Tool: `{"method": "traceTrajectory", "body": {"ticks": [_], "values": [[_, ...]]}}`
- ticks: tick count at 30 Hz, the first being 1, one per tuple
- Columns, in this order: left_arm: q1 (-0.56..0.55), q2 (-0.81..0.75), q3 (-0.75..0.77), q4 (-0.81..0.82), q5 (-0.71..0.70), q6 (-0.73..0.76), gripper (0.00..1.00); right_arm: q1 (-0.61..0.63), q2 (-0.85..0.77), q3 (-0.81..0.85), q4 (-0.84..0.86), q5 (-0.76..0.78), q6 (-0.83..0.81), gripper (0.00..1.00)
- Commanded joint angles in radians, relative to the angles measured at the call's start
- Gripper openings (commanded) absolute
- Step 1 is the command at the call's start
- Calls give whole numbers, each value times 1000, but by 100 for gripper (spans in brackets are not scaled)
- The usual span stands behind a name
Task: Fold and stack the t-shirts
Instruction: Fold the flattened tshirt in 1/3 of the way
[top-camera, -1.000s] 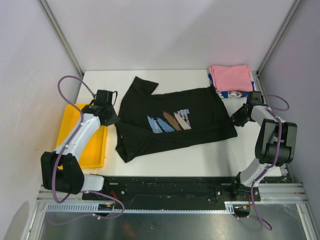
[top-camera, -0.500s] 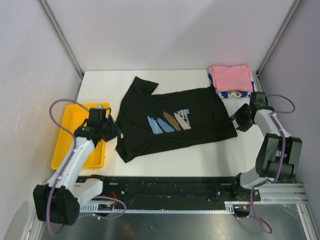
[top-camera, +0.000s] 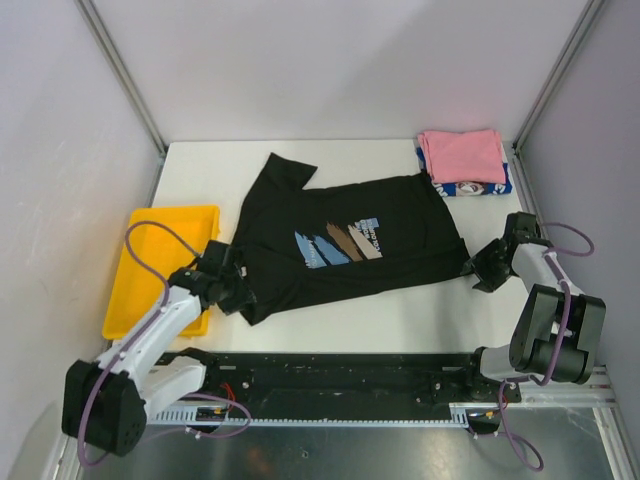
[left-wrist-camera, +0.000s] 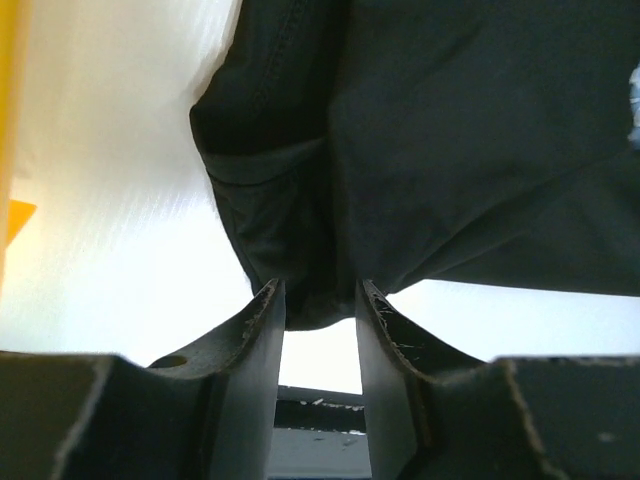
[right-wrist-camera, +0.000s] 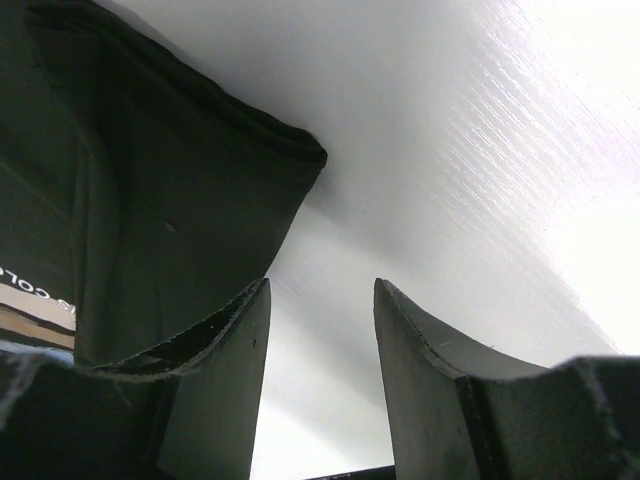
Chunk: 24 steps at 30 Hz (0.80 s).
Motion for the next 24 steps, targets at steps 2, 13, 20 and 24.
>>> {"method": "traceTrajectory", "body": {"ticks": [2,13,20,24], "values": [[-30,86,42,51,-29,2,40,-6,0,0,50,-15,-3,50],[-34,207,105,128,-60,44,8,-12,49,2,80,-28,-13,48],[-1,246,161,127,-116,53,0,-17,69,2,87,-25,-26,47],[32,279,187,128,-126,64,0,-19,84,0,93,-27,-34,47]]}}
